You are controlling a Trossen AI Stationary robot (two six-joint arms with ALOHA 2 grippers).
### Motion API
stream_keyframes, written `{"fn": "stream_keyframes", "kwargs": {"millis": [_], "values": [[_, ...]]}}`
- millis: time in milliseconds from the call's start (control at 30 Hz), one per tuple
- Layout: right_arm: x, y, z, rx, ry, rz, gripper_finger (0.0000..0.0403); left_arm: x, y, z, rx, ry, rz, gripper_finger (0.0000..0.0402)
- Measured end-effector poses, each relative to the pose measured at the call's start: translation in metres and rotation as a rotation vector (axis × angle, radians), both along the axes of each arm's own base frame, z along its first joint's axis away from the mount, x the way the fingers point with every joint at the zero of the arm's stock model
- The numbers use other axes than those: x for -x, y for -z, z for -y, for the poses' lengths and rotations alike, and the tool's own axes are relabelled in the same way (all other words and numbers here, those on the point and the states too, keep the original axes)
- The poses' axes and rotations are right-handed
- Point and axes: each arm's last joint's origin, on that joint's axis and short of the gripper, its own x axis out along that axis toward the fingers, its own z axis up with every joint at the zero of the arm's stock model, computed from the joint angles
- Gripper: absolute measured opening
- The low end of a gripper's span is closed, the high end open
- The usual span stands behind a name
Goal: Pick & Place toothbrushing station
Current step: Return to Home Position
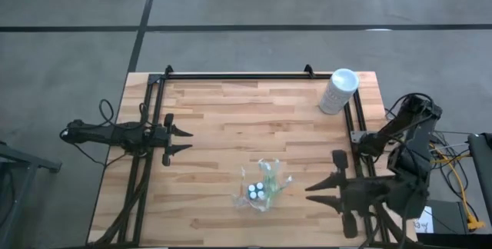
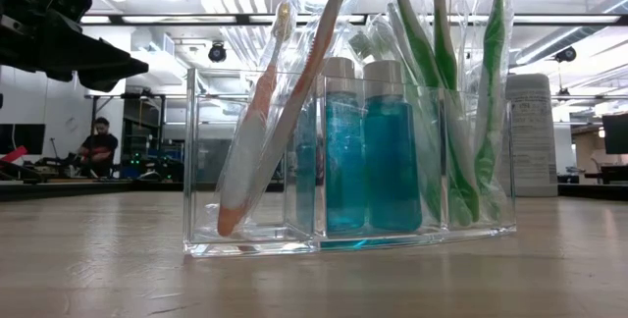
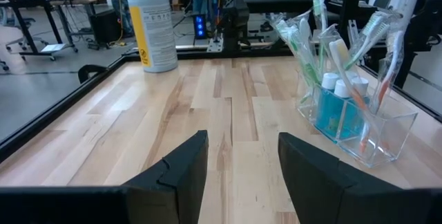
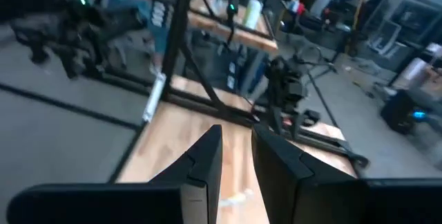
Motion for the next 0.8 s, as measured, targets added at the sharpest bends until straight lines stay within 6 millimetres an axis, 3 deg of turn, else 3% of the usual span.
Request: {"fn": "stream_keyframes", "kwargs": {"millis": [367, 600, 800], "values": [[0.027, 0.034, 0.03, -0.145, -0.201, 0.175, 0.0084, 0.0, 0.0, 0.0, 0.0, 0.0, 0.0, 0.0181], [0.061, 0.051, 0.073, -0.259, -0.234, 0.251, 0.0073, 0.0, 0.0, 0.0, 0.0, 0.0, 0.0, 0.0181], [0.081, 0.079, 0.101, -0.28, -0.221, 0.264, 0.006, 0.0, 0.0, 0.0, 0.0, 0.0, 0.0, 0.0181]]}}
